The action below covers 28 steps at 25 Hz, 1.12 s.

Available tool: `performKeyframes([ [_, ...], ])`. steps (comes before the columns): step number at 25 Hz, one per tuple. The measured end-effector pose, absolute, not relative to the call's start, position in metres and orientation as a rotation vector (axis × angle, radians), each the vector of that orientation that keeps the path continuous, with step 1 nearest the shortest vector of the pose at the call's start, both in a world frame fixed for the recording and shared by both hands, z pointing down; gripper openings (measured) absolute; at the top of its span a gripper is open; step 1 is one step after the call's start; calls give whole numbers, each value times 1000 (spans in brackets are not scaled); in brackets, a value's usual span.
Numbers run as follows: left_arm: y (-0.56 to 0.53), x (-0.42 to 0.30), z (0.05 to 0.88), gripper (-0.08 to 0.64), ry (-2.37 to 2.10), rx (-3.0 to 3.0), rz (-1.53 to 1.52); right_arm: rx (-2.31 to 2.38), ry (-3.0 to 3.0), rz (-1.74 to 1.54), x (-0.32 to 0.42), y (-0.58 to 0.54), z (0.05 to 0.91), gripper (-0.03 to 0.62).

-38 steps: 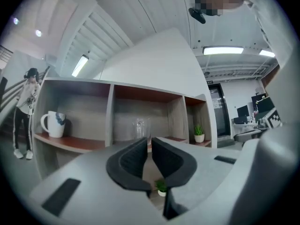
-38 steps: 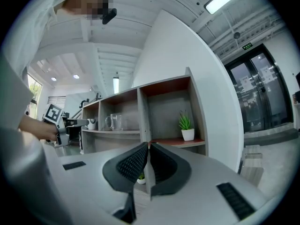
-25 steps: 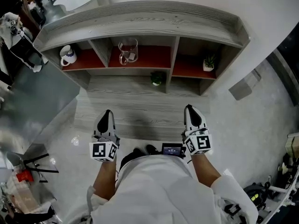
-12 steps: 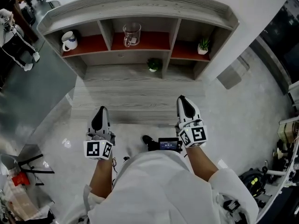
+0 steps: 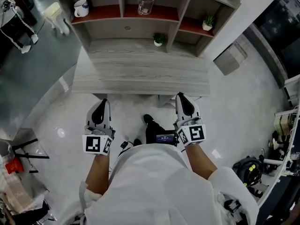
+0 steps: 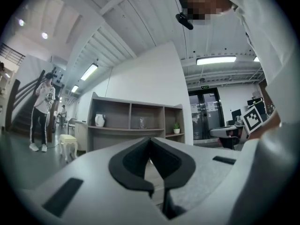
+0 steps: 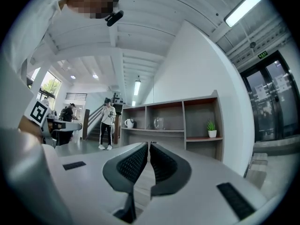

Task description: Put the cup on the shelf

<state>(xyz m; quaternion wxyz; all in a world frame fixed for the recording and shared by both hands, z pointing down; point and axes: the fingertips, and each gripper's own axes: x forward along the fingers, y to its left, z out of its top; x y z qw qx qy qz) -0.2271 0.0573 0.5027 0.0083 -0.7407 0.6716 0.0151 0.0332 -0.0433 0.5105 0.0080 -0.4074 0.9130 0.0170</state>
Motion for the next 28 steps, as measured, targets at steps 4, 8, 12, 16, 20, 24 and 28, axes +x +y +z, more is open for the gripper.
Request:
performKeyframes([
  [4, 97, -229, 513, 9, 2155, -2308, 66, -1260, 2860, 34, 38, -10, 513, 42],
  [8, 122, -223, 518, 9, 2155, -2311, 44, -1252, 2855, 39, 41, 12, 509, 42],
  [12, 133, -215, 515, 9, 2173, -2311, 66, -1220, 2856, 39, 47, 24, 503, 41],
  [16, 138, -191, 493, 9, 2126, -2308, 69, -1183, 2857, 10, 58, 35, 500, 41],
  [20, 145, -165, 482, 9, 2094, -2302, 45, -1159, 2840, 27, 73, 49, 492, 42],
  [24, 155, -131, 496, 9, 2118, -2337, 20, -1183, 2852, 24, 113, 65, 501, 41],
  [28, 168, -94, 500, 9, 2116, -2371, 25, -1253, 2854, -34, 160, 77, 518, 41],
])
